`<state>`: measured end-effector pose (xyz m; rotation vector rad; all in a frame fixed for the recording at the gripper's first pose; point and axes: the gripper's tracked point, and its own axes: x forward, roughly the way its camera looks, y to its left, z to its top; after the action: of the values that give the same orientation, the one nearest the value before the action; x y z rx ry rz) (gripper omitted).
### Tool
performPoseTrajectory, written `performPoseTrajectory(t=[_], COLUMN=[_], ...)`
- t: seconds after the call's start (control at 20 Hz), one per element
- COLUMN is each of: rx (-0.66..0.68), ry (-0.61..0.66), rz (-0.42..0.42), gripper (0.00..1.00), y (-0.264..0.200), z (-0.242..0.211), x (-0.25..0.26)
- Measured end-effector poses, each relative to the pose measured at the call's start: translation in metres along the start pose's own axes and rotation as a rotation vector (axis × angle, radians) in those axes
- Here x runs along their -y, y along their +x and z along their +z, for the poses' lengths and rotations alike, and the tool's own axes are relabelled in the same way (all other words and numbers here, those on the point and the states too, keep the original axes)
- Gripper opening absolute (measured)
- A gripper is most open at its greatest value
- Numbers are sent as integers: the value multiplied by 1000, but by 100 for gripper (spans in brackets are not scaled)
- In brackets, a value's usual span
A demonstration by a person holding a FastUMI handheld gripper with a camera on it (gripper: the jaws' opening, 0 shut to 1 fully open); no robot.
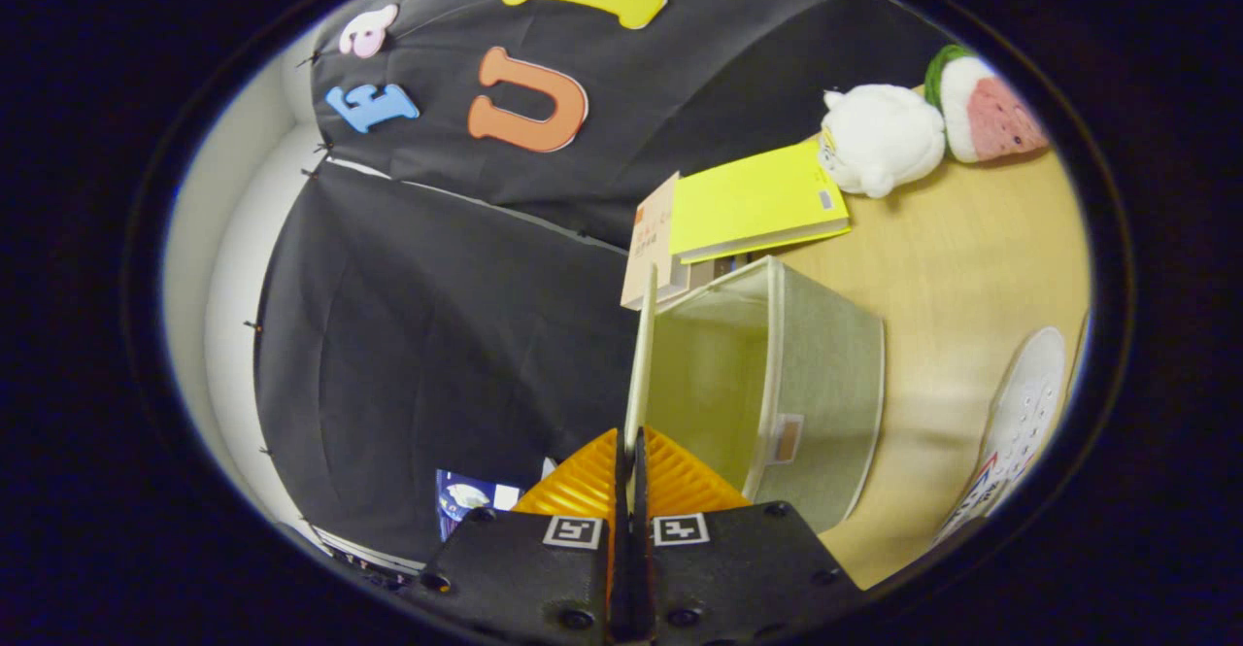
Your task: Open the storage box then place both shoes into the box .Put the left shoe in first, then the right shoe, with the right side of both shoes facing outward in a uniform manner.
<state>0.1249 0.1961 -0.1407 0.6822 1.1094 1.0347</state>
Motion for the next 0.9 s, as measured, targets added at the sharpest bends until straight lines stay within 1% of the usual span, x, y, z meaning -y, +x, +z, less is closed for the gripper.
performPoseTrajectory(t=[0.2, 0.45, 0.55, 0.65, 0.75, 0.85, 0.9], rx=[21, 52, 46, 35, 28, 22, 25], ry=[-49, -113, -145, -213, -301, -351, -360], rz=[-13, 28, -2, -51, -103, -145, -158], gripper=[6, 5, 6, 11, 48, 84, 93], y=[26, 56, 69, 85, 94, 98, 99], z=[-1, 0, -2, -6, -10, -13, -12], x=[-45, -101, -109, -115, -118, -117, -117])
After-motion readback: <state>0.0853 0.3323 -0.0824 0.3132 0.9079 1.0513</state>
